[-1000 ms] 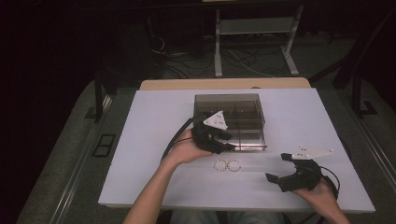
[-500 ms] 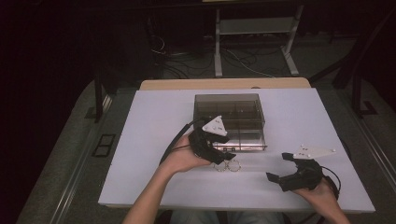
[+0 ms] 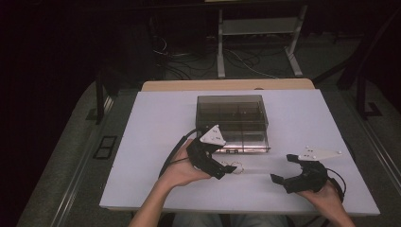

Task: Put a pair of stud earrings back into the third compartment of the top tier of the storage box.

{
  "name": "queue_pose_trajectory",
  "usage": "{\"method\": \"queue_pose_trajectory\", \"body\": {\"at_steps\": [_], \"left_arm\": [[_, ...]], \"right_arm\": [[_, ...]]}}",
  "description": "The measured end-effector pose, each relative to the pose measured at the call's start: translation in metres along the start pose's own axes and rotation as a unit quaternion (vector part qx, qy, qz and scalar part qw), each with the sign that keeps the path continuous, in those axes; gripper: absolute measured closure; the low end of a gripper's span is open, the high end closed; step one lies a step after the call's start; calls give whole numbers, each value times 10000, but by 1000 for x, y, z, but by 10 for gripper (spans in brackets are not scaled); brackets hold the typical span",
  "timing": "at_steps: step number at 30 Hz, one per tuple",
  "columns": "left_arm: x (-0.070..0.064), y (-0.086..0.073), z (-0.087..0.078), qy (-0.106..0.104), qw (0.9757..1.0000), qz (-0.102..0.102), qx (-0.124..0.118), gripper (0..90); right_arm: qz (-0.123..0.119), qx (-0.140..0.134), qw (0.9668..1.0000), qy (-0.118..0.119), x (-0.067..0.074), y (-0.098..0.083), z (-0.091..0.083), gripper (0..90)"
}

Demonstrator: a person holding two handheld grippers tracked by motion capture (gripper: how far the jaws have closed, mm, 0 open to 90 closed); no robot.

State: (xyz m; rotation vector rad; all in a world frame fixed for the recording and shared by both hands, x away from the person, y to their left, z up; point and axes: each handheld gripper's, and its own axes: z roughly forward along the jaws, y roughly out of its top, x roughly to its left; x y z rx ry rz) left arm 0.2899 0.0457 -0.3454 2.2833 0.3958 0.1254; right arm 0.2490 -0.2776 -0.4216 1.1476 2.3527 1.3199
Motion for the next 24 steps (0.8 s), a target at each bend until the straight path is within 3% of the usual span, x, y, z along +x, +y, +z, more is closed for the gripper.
{"method": "queue_pose_trajectory", "body": {"at_steps": [6, 14, 24], "left_arm": [[-9, -10, 5, 126, 9998, -127, -62, 80], [-15, -20, 11, 251, 9996, -94, -37, 88], [-24, -28, 26, 141, 9998, 45, 95, 128]], "right_arm": [[-43, -14, 10000, -1, 0, 0, 1, 3], [-58, -1, 10000, 17, 0, 1, 1, 3], [-71, 15, 10000, 33, 0, 1, 2, 3]]}}
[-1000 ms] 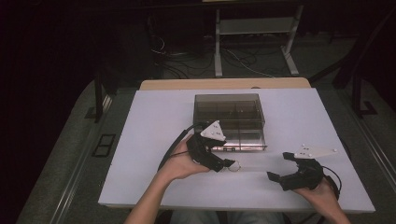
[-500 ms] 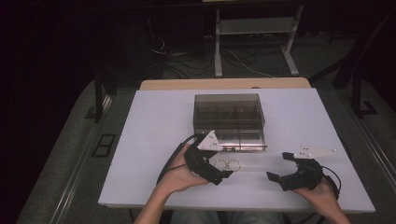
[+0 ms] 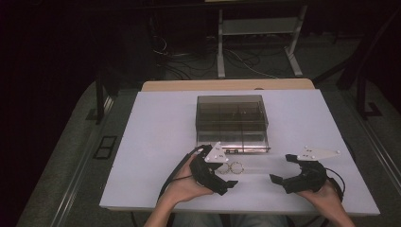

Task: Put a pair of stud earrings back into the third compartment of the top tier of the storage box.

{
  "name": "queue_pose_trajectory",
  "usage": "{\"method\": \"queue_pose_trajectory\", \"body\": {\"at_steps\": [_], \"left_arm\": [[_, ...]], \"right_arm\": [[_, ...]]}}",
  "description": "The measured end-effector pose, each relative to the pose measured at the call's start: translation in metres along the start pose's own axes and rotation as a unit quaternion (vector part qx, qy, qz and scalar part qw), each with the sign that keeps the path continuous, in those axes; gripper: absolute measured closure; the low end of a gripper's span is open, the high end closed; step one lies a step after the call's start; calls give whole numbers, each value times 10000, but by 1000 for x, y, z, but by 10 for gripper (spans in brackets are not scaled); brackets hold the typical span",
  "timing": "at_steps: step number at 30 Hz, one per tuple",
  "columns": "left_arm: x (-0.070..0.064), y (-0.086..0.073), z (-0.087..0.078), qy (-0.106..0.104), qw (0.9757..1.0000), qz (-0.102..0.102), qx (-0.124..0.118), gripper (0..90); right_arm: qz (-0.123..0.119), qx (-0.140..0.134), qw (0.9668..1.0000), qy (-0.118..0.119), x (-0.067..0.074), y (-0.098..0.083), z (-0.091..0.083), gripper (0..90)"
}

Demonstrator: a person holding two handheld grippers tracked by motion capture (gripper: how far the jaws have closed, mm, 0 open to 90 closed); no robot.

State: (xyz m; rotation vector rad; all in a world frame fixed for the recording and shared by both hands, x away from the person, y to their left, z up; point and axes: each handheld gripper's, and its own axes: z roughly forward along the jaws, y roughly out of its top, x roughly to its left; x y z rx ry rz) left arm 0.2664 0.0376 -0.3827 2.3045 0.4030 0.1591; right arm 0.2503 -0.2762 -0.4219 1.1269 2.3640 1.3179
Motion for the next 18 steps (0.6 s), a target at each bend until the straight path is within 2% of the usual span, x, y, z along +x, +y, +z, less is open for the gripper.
{"method": "queue_pose_trajectory", "body": {"at_steps": [4, 7, 10, 18], "left_arm": [[0, -2, 7, -33, 9999, 47, 92, 131], [0, -6, 13, -59, 9999, -100, 25, 139], [2, -10, 19, -47, 9998, -80, 147, 140], [9, -19, 31, -18, 9997, -206, 163, 170]], "right_arm": [[-11, 5, 10000, 9, 0, 0, 0, 3], [-25, 14, 10000, 24, 0, 0, 1, 3], [-29, 29, 10000, 34, 0, 0, 1, 3], [-79, 51, 9999, 41, 1, 0, 3, 3]]}}
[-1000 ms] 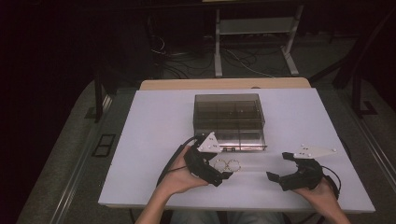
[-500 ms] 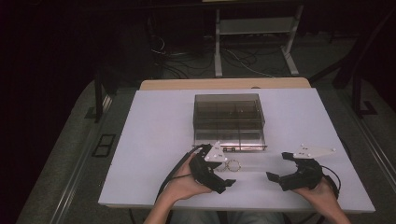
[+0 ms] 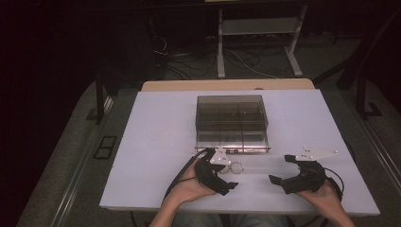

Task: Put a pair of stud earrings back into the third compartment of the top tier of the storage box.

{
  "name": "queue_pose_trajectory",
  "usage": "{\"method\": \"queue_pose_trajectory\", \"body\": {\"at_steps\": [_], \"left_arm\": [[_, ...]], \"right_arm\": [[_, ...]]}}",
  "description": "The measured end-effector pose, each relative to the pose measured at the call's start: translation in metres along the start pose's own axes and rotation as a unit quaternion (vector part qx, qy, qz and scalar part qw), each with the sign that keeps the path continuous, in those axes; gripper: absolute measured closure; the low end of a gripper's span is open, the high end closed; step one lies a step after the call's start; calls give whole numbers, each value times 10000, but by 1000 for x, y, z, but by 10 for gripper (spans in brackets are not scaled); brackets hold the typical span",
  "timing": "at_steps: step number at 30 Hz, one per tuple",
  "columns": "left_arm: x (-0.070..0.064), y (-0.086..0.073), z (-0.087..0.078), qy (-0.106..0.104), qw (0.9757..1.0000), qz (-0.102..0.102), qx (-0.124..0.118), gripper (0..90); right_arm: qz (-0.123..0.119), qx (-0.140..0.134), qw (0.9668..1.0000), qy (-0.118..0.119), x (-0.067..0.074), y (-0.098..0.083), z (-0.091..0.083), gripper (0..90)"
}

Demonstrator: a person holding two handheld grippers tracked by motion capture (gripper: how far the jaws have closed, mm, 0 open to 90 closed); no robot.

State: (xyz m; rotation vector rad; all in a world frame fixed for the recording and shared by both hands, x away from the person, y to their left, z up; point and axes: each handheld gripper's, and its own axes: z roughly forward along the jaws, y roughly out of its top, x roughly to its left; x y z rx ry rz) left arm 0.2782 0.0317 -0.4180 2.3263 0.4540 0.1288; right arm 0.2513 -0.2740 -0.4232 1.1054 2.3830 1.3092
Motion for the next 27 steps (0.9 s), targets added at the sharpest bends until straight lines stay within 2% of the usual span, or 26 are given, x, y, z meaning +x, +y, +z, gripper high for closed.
{"method": "queue_pose_trajectory", "body": {"at_steps": [3, 7, 9, 13, 15, 17, 19, 27], "left_arm": [[2, -1, 3, 19, 10000, 75, 61, 186], [6, -2, 6, 11, 10000, 36, 57, 217], [8, -2, 8, 2, 9999, 92, 143, 236], [11, -4, 11, 16, 9998, 83, 157, 290], [13, -4, 12, 70, 9997, 145, 185, 316], [15, -4, 14, 50, 9999, 67, 122, 347], [17, -4, 15, 41, 9997, 135, 190, 375], [21, -6, 16, 64, 9996, 153, 243, 506]], "right_arm": [[-5, 3, 10000, 2, 0, 0, 0, 3], [-8, 20, 10000, 8, 0, 0, 0, 3], [-15, 24, 10000, 6, 0, 0, 0, 3], [-16, 37, 10000, 7, 0, 0, 1, 3], [-18, 45, 10000, 10, 0, 0, 1, 3], [-23, 52, 10000, 10, 1, 0, 1, 3], [-35, 54, 10000, 3, 1, 0, 1, 3], [-27, 51, 10000, -5, 1, 0, 1, 3]]}}
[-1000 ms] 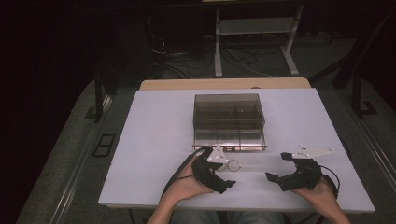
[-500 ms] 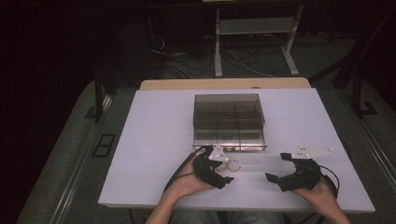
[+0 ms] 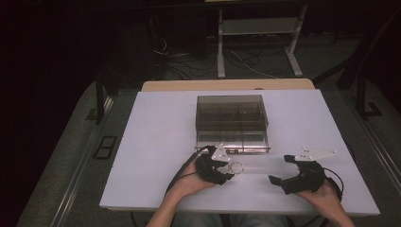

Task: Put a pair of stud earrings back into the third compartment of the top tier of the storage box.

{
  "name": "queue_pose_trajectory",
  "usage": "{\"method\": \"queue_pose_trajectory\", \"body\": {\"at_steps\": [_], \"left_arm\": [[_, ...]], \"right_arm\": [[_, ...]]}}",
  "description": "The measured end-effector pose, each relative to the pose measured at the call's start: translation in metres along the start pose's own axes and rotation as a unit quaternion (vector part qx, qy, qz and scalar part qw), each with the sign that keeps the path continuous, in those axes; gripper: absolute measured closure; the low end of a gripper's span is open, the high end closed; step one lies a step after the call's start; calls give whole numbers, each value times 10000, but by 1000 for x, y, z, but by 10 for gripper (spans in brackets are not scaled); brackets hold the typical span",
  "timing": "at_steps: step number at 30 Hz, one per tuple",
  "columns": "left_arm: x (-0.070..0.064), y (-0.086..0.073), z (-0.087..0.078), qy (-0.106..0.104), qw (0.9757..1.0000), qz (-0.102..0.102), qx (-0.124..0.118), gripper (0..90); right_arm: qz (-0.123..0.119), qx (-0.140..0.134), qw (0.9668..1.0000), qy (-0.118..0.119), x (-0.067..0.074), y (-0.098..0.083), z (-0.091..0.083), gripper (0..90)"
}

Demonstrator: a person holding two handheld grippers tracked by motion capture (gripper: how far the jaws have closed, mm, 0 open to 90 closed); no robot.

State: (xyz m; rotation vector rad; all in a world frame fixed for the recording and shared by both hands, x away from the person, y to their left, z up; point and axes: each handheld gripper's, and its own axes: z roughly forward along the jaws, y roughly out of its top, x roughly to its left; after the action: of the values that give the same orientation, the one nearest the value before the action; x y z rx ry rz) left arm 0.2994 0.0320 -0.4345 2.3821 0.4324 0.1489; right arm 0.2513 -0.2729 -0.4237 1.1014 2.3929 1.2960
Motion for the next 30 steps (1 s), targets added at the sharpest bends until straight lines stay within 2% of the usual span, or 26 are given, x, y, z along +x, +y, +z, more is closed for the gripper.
{"method": "queue_pose_trajectory", "body": {"at_steps": [4, 11, 16, 17, 20, 21, 26, 30], "left_arm": [[1, -1, 3, -23, 10000, -63, 64, 559], [2, -3, 5, -28, 9998, -3, 175, 628], [1, -4, 5, -39, 9999, -14, 160, 685], [2, -4, 4, -84, 9998, 40, 201, 699], [4, -4, 5, -157, 9997, -102, 165, 740], [5, -4, 4, -159, 9996, -54, 214, 755], [4, -4, 4, -123, 9997, -117, 193, 811], [3, -4, 4, -125, 9997, -87, 212, 844]], "right_arm": [[-6, -3, 10000, 1, 0, 0, 0, 3], [1, 7, 10000, -6, 0, 0, 0, 3], [2, 2, 10000, -1, 0, 0, 0, 3], [3, 2, 10000, -1, 0, 0, 0, 3], [-4, 4, 10000, -9, 0, 0, 0, 3], [-5, 5, 10000, -12, 0, 0, 0, 3], [-4, 15, 10000, -22, 0, 0, 0, 3], [-1, 0, 10000, -26, 0, 0, 0, 3]]}}
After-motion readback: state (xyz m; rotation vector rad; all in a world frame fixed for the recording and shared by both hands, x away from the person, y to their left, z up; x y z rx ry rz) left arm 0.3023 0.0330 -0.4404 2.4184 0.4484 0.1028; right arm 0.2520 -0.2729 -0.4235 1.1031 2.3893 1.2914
